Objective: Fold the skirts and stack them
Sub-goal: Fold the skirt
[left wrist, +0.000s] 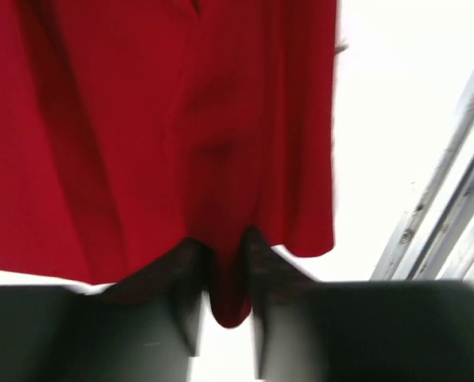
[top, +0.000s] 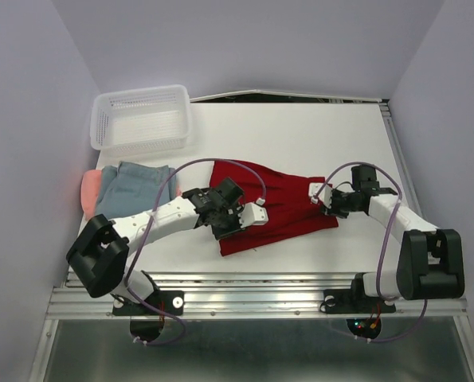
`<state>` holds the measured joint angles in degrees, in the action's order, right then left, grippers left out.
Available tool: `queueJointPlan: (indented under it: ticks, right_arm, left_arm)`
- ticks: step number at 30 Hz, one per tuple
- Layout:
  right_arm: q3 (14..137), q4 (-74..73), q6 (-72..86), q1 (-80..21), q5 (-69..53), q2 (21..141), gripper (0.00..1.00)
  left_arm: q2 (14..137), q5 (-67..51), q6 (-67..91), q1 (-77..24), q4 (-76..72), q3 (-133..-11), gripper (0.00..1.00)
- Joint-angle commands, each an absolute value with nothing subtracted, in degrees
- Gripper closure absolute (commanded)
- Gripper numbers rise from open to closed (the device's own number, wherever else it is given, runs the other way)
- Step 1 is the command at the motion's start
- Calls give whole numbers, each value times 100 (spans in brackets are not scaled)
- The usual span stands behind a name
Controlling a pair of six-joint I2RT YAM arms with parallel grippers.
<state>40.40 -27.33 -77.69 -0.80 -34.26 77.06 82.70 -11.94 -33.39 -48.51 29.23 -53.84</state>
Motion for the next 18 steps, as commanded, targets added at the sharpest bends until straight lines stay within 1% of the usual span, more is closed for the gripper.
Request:
queueJointPlan:
  ticks: [1, 2, 3, 4, 5, 6, 7, 10, 13, 14, 15, 16, 17, 18]
  right_arm:
    - [4218, -2548, -8033, -97, -3278, 7418, 54]
    - [4262, -2601, -8155, -97, -3278, 7357, 27]
    - [4315, -2784, -8200, -97, -3296, 7235, 19]
    - [4446, -2882, -8226, -97, -3305, 7155, 16]
    - [4526, -2970, -8270, -97, -3305, 7059, 9]
    - [4613, -3206, -8331, -97, -3305, 6875, 8]
    - [4701, -3356, -8384, -97, -3305, 6786, 7]
    - [5018, -3831, -8341, -97, -3270, 6435, 7]
    - [5299, -3876, -7746, -97, -3304, 6328, 11]
    - [5413, -3806, -7178, -97, -3339, 6485, 17]
    - [5710, -3701, -6876, -97, -3375, 6669, 22]
    - [5922, -3683, -6560, -97, -3401, 6906, 26]
    - [6167, -3700, -6104, -97, -3445, 7509, 33]
    - [6483, -4031, -5987, -97, -3489, 7880, 37]
  left_arm:
    - [8077, -1634, -3287, -5062, 2794, -5502, 49]
    - [8051, -1678, -3322, -5071, 2865, -5563, 45]
    - [7981, -1740, -3392, -5071, 3065, -5685, 41]
    - [7911, -1775, -3453, -5063, 3154, -5739, 36]
    - [7806, -1775, -3585, -5063, 3234, -5791, 31]
    - [7578, -1793, -3647, -5063, 3382, -5870, 25]
    - [7463, -1784, -3708, -5054, 3462, -5915, 24]
    - [7242, -1845, -3630, -4905, 3708, -6187, 23]
    - [7382, -1995, -3464, -4527, 3850, -6556, 25]
    - [7452, -1978, -3367, -4431, 3771, -6626, 26]
    - [7531, -1960, -3271, -4351, 3640, -6662, 27]
    - [7767, -1969, -3165, -4342, 3613, -6688, 30]
    - [7900, -1960, -3103, -4342, 3569, -6715, 33]
    - [8014, -1925, -2981, -4342, 3386, -6706, 34]
